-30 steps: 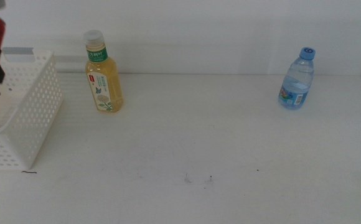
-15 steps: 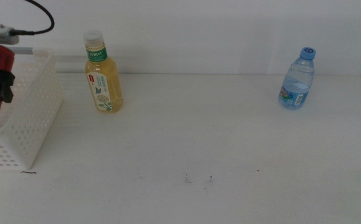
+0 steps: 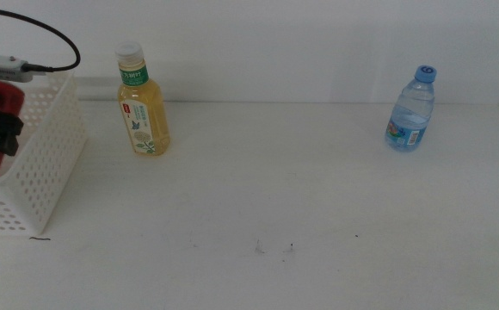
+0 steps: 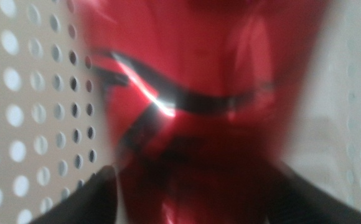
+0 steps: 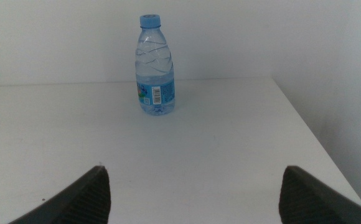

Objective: Use arms to grab the bottles and put them into the dustbin to the left of the table.

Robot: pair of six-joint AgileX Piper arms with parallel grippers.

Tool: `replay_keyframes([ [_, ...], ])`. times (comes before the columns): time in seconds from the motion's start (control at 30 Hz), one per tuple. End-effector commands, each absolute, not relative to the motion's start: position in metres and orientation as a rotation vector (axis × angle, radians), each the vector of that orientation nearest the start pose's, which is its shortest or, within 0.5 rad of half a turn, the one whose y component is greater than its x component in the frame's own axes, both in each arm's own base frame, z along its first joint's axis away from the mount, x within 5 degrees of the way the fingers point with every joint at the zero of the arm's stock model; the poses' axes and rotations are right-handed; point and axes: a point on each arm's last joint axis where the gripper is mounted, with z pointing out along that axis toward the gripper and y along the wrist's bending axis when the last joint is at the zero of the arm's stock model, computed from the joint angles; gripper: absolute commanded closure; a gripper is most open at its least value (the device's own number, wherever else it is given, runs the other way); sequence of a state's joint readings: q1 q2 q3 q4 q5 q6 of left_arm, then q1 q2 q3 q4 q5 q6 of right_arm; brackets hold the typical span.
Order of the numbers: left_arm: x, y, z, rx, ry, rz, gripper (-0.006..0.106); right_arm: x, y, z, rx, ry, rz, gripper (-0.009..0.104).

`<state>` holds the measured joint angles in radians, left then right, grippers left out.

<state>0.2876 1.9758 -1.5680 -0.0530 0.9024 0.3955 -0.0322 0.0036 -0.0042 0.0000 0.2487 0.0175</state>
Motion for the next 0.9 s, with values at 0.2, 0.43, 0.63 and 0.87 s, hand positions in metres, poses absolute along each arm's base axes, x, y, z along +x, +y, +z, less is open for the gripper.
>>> replay_keyframes([
  [0.2, 0.402, 0.115, 0.257, 0.108, 2.724, 0.143, 0.007, 0.055, -0.002, 0.192, 0.038, 1.722, -0.029, 0.018],
  [0.43, 0.372, 0.087, 0.322, 0.105, 2.596, 0.141, 0.007, 0.055, -0.002, 0.192, 0.038, 1.722, -0.029, 0.018],
  [0.63, 0.312, 0.046, 0.369, 0.03, 2.355, 0.195, 0.007, 0.055, -0.002, 0.192, 0.038, 1.722, -0.029, 0.018],
  [0.87, 0.232, -0.015, 0.368, 0.12, 2.1, 0.046, 0.007, 0.055, -0.002, 0.192, 0.038, 1.722, -0.029, 0.018],
])
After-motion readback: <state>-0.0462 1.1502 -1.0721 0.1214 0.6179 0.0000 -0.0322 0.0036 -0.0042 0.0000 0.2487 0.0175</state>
